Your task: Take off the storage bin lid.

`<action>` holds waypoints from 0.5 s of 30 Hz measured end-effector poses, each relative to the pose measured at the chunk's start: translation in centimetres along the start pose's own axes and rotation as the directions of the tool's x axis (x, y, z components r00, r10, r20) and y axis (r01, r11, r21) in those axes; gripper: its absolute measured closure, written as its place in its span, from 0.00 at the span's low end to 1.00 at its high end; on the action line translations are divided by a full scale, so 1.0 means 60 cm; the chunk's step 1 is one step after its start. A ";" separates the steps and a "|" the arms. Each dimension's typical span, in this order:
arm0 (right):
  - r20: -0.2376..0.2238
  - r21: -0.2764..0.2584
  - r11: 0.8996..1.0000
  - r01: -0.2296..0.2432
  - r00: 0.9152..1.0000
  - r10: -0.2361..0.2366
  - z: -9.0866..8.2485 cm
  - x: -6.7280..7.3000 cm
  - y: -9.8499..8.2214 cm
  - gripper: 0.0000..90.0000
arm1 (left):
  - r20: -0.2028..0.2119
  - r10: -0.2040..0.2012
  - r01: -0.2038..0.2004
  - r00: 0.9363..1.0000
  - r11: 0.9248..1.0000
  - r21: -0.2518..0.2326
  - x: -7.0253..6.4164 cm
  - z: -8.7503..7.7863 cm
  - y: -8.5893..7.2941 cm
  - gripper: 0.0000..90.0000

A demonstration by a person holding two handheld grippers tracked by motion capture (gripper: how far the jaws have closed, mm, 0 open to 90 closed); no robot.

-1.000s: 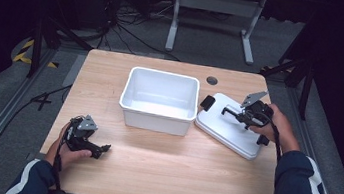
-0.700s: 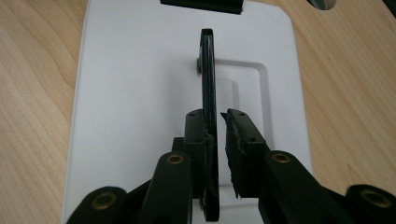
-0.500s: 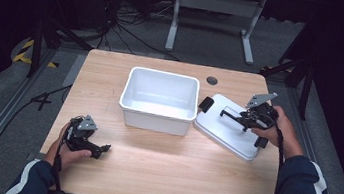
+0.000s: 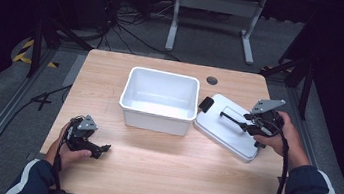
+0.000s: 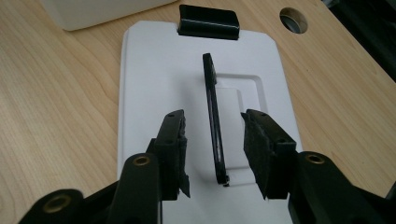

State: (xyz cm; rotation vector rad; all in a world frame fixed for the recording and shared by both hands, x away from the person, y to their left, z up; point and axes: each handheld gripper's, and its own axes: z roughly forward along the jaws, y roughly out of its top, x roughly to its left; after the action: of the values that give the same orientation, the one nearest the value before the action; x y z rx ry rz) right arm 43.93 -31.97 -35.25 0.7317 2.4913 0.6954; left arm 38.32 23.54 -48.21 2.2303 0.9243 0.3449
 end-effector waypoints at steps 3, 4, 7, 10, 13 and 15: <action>0.000 -0.004 1.000 -0.003 1.000 0.003 -0.007 0.005 -0.003 0.64 | 0.000 0.000 0.000 1.000 1.000 0.000 0.000 0.000 0.000 0.00; 0.007 -0.009 1.000 -0.003 1.000 0.003 -0.011 0.008 -0.006 0.61 | 0.000 0.000 0.000 1.000 1.000 0.000 0.000 0.000 0.000 0.00; 0.019 -0.006 1.000 -0.002 1.000 0.003 -0.015 0.012 -0.010 0.59 | 0.000 0.000 0.000 1.000 1.000 0.000 0.000 0.000 0.000 0.00; 0.034 -0.001 1.000 -0.014 0.999 0.014 -0.020 0.016 -0.015 0.55 | 0.000 0.000 0.000 1.000 1.000 0.000 0.000 0.000 0.000 0.00; 0.035 -0.004 1.000 -0.010 0.999 0.010 -0.026 0.023 -0.023 0.52 | 0.000 0.000 0.000 1.000 1.000 0.000 0.000 0.000 0.000 0.00; 0.034 -0.007 1.000 -0.011 0.999 0.011 -0.028 0.027 -0.027 0.51 | 0.000 0.000 0.000 1.000 1.000 0.000 0.000 0.000 0.000 0.00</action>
State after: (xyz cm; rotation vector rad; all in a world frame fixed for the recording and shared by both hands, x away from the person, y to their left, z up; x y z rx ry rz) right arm 41.22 -32.77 -35.33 0.7496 2.4549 0.6893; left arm 38.32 23.54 -48.21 2.2302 0.9245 0.3450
